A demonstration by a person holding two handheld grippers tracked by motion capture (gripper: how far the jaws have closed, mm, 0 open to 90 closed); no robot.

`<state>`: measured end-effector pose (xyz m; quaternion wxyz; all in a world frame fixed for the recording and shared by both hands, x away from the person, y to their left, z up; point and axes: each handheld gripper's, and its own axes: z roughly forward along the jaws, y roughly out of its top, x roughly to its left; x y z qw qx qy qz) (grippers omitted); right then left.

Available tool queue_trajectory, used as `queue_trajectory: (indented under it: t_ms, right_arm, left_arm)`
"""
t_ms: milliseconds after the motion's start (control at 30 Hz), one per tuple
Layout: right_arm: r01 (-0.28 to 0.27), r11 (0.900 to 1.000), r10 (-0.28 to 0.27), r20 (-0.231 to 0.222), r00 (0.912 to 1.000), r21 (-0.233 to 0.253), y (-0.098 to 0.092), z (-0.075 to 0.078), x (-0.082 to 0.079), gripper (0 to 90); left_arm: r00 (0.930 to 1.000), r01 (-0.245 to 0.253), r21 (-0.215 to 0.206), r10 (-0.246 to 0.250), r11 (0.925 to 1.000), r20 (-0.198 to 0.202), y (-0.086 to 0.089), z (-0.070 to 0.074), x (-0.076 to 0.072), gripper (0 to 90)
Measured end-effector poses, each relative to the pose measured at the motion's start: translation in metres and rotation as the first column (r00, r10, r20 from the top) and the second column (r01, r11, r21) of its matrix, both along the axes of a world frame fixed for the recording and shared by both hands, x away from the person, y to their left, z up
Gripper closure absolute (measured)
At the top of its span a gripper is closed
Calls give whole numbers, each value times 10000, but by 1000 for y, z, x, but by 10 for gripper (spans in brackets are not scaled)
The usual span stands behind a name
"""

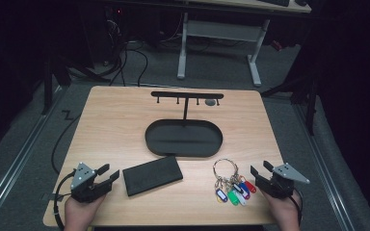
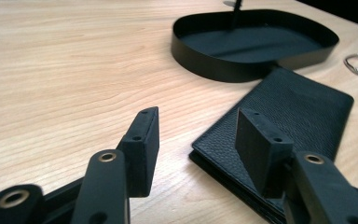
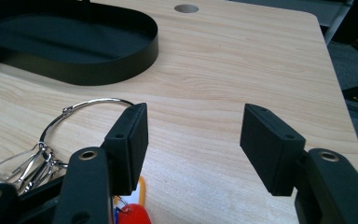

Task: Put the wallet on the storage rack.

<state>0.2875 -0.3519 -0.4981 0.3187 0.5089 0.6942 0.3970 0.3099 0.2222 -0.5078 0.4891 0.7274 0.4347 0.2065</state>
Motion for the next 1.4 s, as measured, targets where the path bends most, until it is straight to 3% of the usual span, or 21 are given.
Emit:
queue_trajectory:
  t_ms: [100, 200, 300, 467, 633, 700, 867, 933, 967, 1000, 1033, 1067, 1100, 1233, 1267, 1400]
  right_arm:
    - [-152, 9981, 173, 342, 9993, -604, 4, -3, -3, 419]
    - [-116, 9989, 135, 413, 9991, -456, 2, -3, -4, 409]
    - [-85, 9989, 102, 359, 9993, -470, 1, -5, -5, 401]
    - [-71, 9992, 81, 247, 9997, -382, 0, -7, -5, 400]
    - [-333, 9994, 336, 648, 9973, -56, 2, -7, -3, 457]
    - [-407, 9992, 409, 714, 9966, -40, 5, -6, -3, 470]
    - [-602, 9982, 599, 738, 9955, 15, 9, -7, -1, 483]
    - [-579, 9983, 584, 582, 9966, -114, 11, -7, 1, 473]
    - [-578, 9983, 583, 526, 9969, -118, 12, -7, 2, 467]
    - [-578, 9983, 583, 526, 9969, -118, 12, -7, 2, 467]
    - [-601, 9981, 608, 529, 9967, -139, 13, -7, 1, 459]
    - [-645, 9978, 651, 528, 9965, -132, 14, -7, 1, 459]
    - [-664, 9977, 668, 502, 9965, -96, 14, -7, 1, 458]
    - [-741, 9972, 740, 521, 9959, 7, 16, -6, 2, 456]
    - [-773, 9970, 776, 539, 9955, -79, 17, -6, 2, 456]
    - [-874, 9961, 876, 505, 9949, -73, 17, -6, 3, 456]
  left_arm:
    - [10000, 89, -1, -89, 10000, 6, -2, 1, 3, 504]
    - [9999, 149, 64, -149, 9999, -51, -6, 0, 7, 508]
    - [9985, 371, 328, -357, 9988, -417, -12, -4, 12, 485]
    - [9985, 481, 493, -467, 9976, -289, -15, -2, 10, 481]
    - [9973, 605, 489, -583, 9970, -453, -15, -3, 10, 527]
    - [9978, 425, 728, -387, 9964, -532, -15, -3, 9, 557]
    - [9958, 506, 844, -438, 9951, -808, -14, -7, 10, 596]
    - [9949, 544, 949, -458, 9940, -904, -15, -9, 10, 660]
    - [9943, 595, 1240, -479, 9905, -950, -17, -10, 10, 694]
    - [9943, 595, 1240, -479, 9905, -950, -17, -10, 10, 722]
    - [9962, 680, 1810, -569, 9811, -659, -21, -13, 6, 773]
    - [9962, 680, 1810, -569, 9811, -659, -21, -13, 6, 806]
    - [9962, 735, 2375, -601, 9686, -631, -24, -15, 5, 822]
    - [9946, 785, 2517, -585, 9646, -859, -27, -18, 5, 881]
    - [9944, 877, 2717, -680, 9584, -813, -30, -18, 4, 889]
    - [9930, 1034, 2927, -819, 9506, -847, -35, -20, 0, 899]
